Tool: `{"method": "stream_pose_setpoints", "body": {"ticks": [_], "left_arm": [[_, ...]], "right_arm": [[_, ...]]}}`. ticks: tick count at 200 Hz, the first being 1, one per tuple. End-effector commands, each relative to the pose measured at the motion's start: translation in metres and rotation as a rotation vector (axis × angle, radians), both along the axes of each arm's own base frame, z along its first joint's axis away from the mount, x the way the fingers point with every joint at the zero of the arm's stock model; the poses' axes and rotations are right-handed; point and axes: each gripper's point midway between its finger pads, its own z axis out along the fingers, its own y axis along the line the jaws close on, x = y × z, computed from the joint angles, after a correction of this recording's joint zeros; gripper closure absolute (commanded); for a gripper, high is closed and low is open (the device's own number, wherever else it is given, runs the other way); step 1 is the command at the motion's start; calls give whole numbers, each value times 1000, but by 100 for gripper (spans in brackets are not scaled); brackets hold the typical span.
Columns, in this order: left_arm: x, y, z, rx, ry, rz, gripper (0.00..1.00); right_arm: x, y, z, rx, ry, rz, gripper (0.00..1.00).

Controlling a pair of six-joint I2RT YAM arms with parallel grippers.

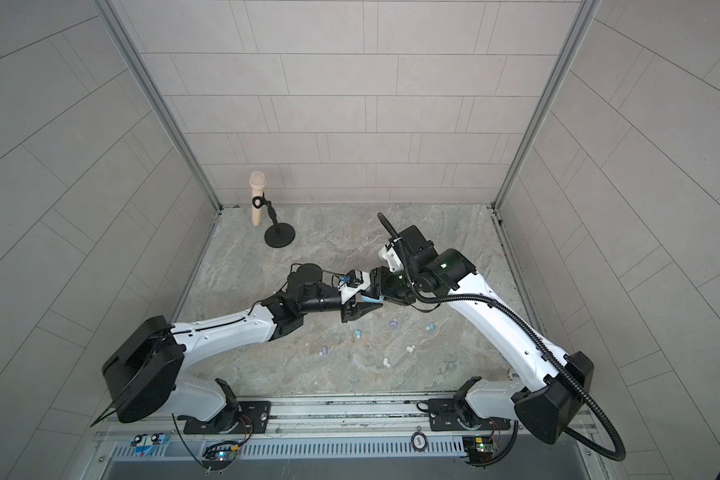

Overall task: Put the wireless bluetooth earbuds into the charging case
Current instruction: 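Close the left gripper on the case lid beside the right gripper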

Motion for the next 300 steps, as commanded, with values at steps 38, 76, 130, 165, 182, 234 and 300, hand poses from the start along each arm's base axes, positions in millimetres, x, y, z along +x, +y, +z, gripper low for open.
{"method": "stream_pose_setpoints", "body": {"ticks": [38, 76, 130, 165, 182, 234, 300], "left_arm": [[-1, -2, 24, -46, -36, -17, 57], [-2, -3, 27, -52, -33, -24, 64], [-6, -5, 31, -63, -30, -45, 73], [-9, -5, 32, -62, -24, -54, 79], [-10, -5, 32, -63, -18, -60, 82], [-11, -3, 31, -61, -10, -51, 86], [-14, 3, 27, -75, 47, -32, 90]], "right_arm": [[-2, 4, 11, 22, -14, 2, 56], [-4, 6, 10, 25, -8, 8, 56], [-5, 8, 8, 24, -3, 18, 56], [-4, 8, 9, 24, -9, 14, 53], [-4, 8, 11, 26, -18, 13, 49], [-4, 2, 17, 28, -43, -7, 25], [-5, -26, 33, 44, -115, -108, 1]]}}
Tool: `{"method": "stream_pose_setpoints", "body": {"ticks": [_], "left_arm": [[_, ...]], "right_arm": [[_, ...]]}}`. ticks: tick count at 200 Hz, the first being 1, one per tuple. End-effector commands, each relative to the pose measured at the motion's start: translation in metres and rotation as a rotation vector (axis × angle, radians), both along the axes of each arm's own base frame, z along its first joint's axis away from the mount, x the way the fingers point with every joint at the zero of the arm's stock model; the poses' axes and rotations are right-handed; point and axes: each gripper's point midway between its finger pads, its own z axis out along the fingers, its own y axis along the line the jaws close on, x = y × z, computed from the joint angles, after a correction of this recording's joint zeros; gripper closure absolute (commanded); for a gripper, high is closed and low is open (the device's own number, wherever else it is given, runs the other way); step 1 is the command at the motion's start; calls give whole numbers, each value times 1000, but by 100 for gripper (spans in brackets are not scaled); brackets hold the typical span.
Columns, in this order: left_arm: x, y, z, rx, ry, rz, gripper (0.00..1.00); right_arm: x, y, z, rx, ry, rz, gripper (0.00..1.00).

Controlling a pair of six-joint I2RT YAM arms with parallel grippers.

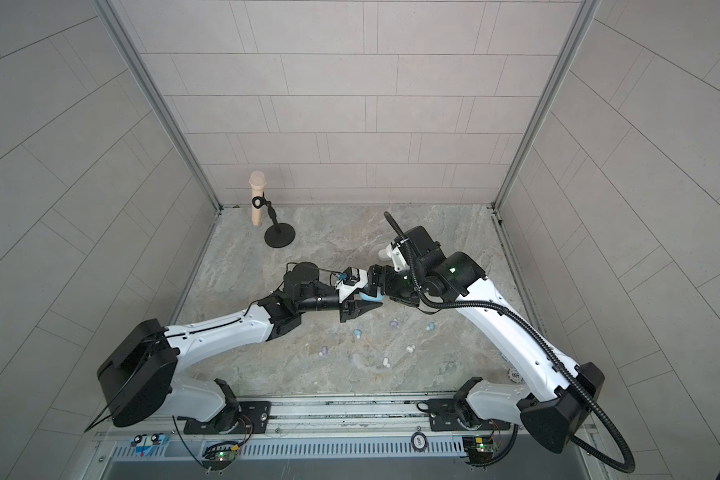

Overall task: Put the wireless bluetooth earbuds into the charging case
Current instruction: 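Close the left gripper on the case lid beside the right gripper, then pull the case lid open with the left gripper while the right gripper holds the base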

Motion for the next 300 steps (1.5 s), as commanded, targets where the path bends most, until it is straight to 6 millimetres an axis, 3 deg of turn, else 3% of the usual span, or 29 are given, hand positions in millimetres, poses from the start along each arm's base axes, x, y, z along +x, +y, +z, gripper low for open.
{"method": "stream_pose_setpoints", "body": {"ticks": [1, 30, 65, 104, 155, 233, 300], "left_arm": [[-6, 2, 13, -40, 10, 0, 90], [-12, 10, 11, -61, 48, 16, 91], [-28, 20, 32, -139, 101, -19, 92], [-50, 23, 45, -177, 178, -118, 94], [-67, 21, 38, -103, 220, -235, 97], [-69, 23, 43, -98, 188, -239, 98], [-72, 26, 47, -105, 173, -245, 99]], "right_arm": [[-3, -15, 15, 20, -63, -58, 1], [-7, -28, 17, 28, -90, -72, 1], [-17, -51, 14, -113, -207, 63, 1], [-38, -35, 37, -154, -486, 358, 5], [-50, -19, 40, -265, -694, 544, 10], [-50, 12, 24, -336, -732, 667, 13], [-39, 5, 2, -434, -697, 635, 15]]}}
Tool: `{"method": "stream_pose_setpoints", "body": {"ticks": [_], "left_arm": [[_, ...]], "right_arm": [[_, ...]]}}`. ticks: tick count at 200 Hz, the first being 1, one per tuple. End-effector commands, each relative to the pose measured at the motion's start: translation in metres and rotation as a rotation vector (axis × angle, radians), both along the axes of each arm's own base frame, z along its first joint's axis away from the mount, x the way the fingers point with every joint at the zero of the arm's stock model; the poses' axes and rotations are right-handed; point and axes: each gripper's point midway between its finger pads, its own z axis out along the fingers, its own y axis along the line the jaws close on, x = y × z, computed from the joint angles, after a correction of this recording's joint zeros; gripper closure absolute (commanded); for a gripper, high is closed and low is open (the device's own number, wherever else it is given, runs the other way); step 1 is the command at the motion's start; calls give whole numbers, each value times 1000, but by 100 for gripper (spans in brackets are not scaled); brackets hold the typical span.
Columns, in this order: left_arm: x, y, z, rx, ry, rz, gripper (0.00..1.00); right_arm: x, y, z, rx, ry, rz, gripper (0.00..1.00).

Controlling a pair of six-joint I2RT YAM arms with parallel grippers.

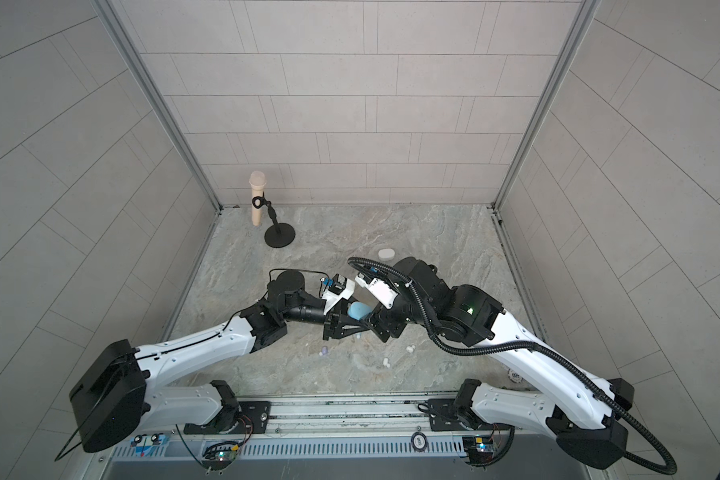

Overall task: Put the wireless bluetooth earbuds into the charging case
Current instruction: 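Pull the case lid open with the left gripper while the right gripper holds the base, then release the case with the right gripper and move it toward the light-blue earbud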

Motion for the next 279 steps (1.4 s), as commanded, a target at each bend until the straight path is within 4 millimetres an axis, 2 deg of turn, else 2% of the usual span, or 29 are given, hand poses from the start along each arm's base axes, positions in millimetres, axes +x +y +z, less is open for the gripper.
{"method": "stream_pose_setpoints", "body": {"ticks": [1, 25, 69, 131, 167, 194, 209, 221, 241, 257, 279], "left_arm": [[-6, 1, 34, -80, -83, -31, 99], [-8, 2, 35, -84, -84, -38, 99], [-13, 2, 32, -76, -80, -53, 99], [-13, 3, 29, -65, -80, -36, 100], [-5, 4, 20, -51, -49, 24, 100], [11, 11, 11, -59, 0, 119, 100], [22, 19, 8, -74, 29, 179, 100], [31, 25, 5, -81, 40, 237, 99], [37, 31, 2, -79, 31, 290, 99], [41, 33, 1, -77, 17, 313, 100], [48, 32, 4, -84, -3, 328, 99]], "right_arm": [[9, -9, -10, -68, -36, -36, 15], [19, -18, -8, -90, -75, -108, 17], [35, -24, 15, -32, -126, -214, 17], [39, -28, 28, 28, -102, -257, 15], [34, -26, 35, 82, -72, -249, 8], [31, -27, 43, 166, -8, -271, 1], [32, -33, 43, 209, 47, -314, 0], [36, -41, 38, 231, 97, -373, 0], [45, -62, 13, 240, 210, -518, 1], [52, -83, -21, 219, 305, -665, 1], [55, -110, -77, 186, 453, -833, 1]]}}
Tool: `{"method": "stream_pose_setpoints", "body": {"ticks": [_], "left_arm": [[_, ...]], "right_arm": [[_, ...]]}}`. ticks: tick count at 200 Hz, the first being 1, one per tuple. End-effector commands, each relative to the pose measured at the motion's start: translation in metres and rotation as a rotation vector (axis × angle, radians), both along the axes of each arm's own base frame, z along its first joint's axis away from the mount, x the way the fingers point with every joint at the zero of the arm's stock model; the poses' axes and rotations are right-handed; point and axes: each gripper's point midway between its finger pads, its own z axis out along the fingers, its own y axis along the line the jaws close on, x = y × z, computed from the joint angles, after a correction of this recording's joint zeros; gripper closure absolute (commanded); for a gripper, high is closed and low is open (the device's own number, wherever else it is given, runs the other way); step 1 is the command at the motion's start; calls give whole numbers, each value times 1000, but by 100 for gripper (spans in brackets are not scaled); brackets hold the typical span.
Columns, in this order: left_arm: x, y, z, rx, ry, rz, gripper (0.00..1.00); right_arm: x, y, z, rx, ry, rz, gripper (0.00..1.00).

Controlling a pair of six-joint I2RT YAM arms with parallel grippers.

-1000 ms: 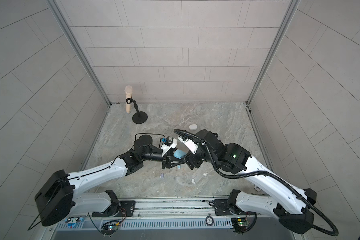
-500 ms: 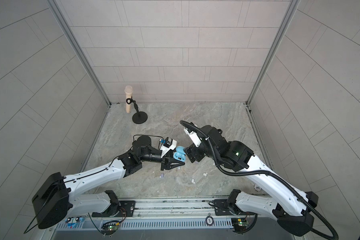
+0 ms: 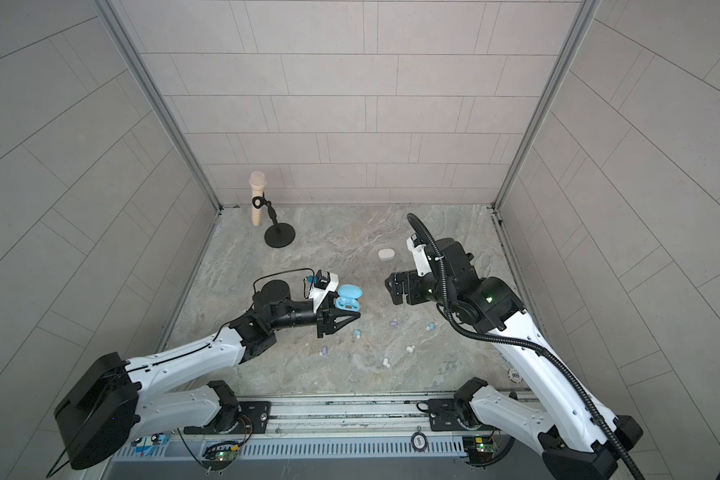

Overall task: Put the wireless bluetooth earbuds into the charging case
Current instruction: 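Release the case with the right gripper and move it toward the light-blue earbud, then lower the right gripper over the light-blue earbud to grasp it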

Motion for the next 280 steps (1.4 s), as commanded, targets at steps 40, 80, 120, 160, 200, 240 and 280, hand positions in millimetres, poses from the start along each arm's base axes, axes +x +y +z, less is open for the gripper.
{"method": "stream_pose_setpoints", "body": {"ticks": [40, 80, 120, 160, 200, 240, 280], "left_arm": [[15, -4, 27, -59, -83, 18, 99], [14, -6, 26, -57, -78, -2, 99], [11, -4, 23, -55, -76, 1, 99], [11, -4, 22, -52, -74, -2, 99], [11, -4, 22, -55, -73, -6, 99], [9, -3, 24, -56, -80, -5, 99], [9, -2, 24, -55, -84, -4, 99]], "right_arm": [[-5, -65, -134, -33, 421, -346, 21], [-8, -80, -180, -107, 631, -391, 31], [-10, -74, -219, -80, 708, -392, 29], [-7, -77, -233, -73, 715, -421, 28], [-3, -75, -243, -49, 717, -439, 27], [4, -71, -242, -19, 698, -439, 27], [8, -64, -228, 27, 682, -431, 26]]}}
